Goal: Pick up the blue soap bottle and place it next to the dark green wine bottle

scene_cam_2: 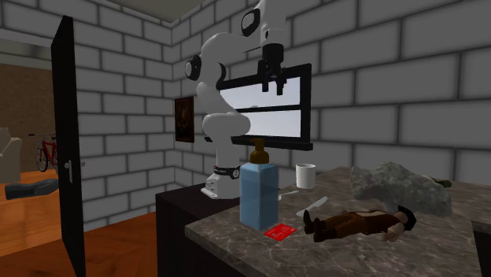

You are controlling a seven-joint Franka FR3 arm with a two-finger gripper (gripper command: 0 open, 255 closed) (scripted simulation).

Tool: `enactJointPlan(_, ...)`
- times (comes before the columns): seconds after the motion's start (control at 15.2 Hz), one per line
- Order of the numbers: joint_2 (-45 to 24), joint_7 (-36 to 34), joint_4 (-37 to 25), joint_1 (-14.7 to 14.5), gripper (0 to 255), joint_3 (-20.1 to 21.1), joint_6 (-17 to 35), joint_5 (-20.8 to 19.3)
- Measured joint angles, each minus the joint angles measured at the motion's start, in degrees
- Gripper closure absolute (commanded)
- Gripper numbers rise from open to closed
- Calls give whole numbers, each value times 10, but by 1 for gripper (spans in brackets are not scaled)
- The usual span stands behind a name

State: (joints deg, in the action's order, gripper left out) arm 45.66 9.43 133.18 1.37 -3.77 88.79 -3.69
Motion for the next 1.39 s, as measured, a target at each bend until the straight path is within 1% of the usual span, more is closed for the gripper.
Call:
enactJointPlan(0.07,0,0,0,0,0,0,0,0)
enactJointPlan(0.2,-7,11,5,4,0,-13,13,-7)
enactJointPlan(0.46,-30,42,41,15,0,-51,75,-26)
enactJointPlan(0.73,-78,83,46,27,0,-99,133,-44)
enactJointPlan(0.86,-91,100,59,33,0,-119,162,-51)
enactJointPlan(1.12,-161,138,54,35,0,-165,232,-54)
enactJointPlan(1.19,-174,148,51,36,0,-175,242,-53)
enactJointPlan(1.39,-186,158,63,38,0,-186,267,-55)
